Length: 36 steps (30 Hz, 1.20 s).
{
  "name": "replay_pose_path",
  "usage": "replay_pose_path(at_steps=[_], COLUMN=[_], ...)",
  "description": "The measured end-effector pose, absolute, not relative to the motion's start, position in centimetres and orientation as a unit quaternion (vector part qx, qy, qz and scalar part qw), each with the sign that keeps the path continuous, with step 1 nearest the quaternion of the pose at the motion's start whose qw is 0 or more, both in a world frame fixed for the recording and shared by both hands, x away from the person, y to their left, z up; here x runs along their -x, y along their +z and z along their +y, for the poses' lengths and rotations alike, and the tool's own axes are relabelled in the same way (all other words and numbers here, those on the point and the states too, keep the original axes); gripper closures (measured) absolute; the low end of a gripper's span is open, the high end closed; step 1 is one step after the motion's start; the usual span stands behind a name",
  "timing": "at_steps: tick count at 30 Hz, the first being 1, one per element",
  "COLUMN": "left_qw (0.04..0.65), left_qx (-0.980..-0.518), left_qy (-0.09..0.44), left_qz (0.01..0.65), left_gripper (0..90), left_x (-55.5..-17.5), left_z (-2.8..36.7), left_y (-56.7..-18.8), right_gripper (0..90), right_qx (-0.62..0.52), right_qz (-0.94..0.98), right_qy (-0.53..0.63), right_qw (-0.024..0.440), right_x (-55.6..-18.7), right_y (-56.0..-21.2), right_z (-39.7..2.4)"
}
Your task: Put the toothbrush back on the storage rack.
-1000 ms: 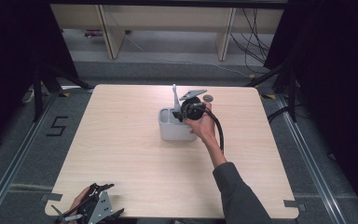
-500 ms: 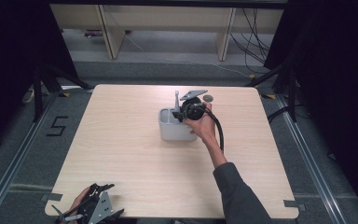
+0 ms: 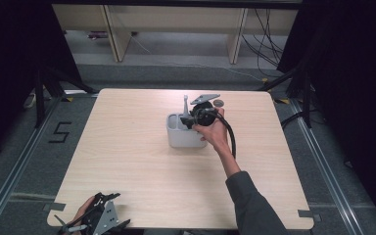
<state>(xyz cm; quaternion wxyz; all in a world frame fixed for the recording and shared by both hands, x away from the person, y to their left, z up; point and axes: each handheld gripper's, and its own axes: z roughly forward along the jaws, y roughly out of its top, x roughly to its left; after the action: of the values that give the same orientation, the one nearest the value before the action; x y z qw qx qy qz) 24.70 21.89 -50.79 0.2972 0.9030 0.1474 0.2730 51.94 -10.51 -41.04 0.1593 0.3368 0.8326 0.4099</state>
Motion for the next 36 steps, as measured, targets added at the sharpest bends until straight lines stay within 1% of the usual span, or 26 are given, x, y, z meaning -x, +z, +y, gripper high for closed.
replay_pose_path(at_steps=[9, 10, 17, 22, 24, 27, 28, 31, 36], left_qw=[0.298, 0.299, 0.299, 0.299, 0.299, 0.299, 0.299, 0.299, 0.298], left_qx=[-0.903, -0.902, -0.902, -0.902, -0.902, -0.902, -0.902, -0.902, -0.902], left_qy=[0.273, 0.273, 0.273, 0.273, 0.273, 0.273, 0.273, 0.273, 0.273], left_qz=[0.148, 0.148, 0.148, 0.149, 0.148, 0.149, 0.149, 0.149, 0.149], left_gripper=[15.5, 15.5, 15.6, 15.6, 15.6, 15.6, 15.5, 15.6, 15.6], left_x=[-24.7, -24.7, -24.7, -24.7, -24.7, -24.7, -24.7, -24.7, -24.7], left_z=[21.9, 21.9, 21.9, 21.9, 21.9, 21.9, 21.9, 21.8, 21.9], left_y=[-50.8, -50.8, -50.8, -50.8, -50.8, -50.8, -50.9, -50.8, -50.8], right_gripper=[41.5, 41.3, 38.2, 36.3, 33.8, 32.5, 32.0, 30.6, 27.1], right_qx=[-0.339, -0.338, -0.340, -0.336, -0.336, -0.328, -0.329, -0.333, -0.338], right_qz=[0.825, 0.827, 0.826, 0.829, 0.827, 0.829, 0.828, 0.829, 0.825], right_qy=[0.419, 0.419, 0.420, 0.415, 0.419, 0.423, 0.420, 0.419, 0.422], right_qw=[0.170, 0.163, 0.158, 0.165, 0.167, 0.163, 0.171, 0.164, 0.165], right_x=[-51.7, -51.6, -51.2, -51.0, -50.7, -50.7, -50.6, -50.2, -49.8], right_y=[-40.7, -40.6, -40.2, -39.9, -39.7, -39.6, -39.5, -39.3, -39.2], right_z=[-10.8, -10.8, -11.1, -11.4, -11.5, -11.7, -11.8, -12.0, -12.6])
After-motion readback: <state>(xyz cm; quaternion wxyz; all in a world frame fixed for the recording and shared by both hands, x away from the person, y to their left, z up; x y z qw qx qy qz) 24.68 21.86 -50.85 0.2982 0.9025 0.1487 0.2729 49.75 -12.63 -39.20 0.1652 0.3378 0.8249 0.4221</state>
